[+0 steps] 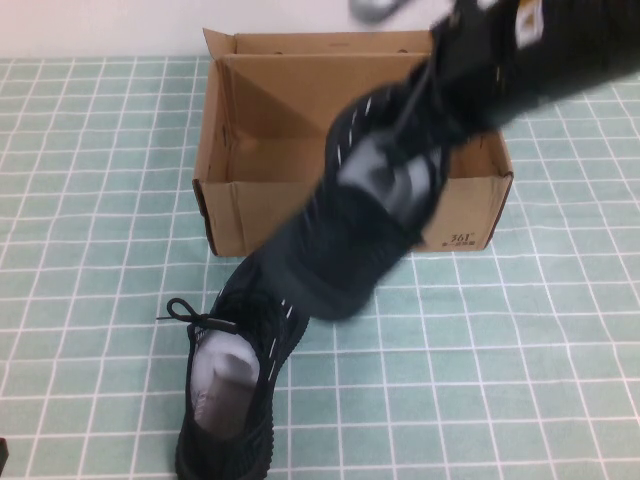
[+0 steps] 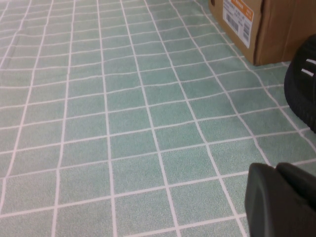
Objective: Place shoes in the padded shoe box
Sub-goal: Place the shoe in the shoe box
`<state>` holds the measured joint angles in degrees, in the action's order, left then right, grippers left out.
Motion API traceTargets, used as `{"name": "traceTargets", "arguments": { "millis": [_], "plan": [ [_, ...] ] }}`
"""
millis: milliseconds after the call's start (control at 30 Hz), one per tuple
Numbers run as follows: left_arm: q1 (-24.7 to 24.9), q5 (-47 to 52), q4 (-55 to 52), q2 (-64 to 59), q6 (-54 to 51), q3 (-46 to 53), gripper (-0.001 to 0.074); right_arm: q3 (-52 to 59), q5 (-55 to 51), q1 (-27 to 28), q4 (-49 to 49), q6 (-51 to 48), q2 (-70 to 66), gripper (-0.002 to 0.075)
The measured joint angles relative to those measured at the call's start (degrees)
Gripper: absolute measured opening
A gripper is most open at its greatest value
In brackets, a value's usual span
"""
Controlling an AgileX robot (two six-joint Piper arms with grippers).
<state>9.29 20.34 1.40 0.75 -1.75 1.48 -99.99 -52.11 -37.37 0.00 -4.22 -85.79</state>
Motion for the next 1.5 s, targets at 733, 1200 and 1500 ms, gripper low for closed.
{"name": "traceTargets", "arguments": {
  "millis": [733,1200,1500],
  "plan": [
    [0.0,0.0,-0.2,0.0,0.0,0.0,-0.0006,-9.4,31.5,10.1,6.8,37.6,-21.7,-0.0006],
    [0.0,0.0,-0.3,0.0,0.0,0.0,-0.0006,-9.4,34.2,11.5,6.7,30.5,-25.7,-0.0006],
    [0.0,0.0,-0.3,0.0,0.0,0.0,-0.0006,-9.4,38.4,12.3,6.3,22.0,-29.0,-0.0006]
  ]
}}
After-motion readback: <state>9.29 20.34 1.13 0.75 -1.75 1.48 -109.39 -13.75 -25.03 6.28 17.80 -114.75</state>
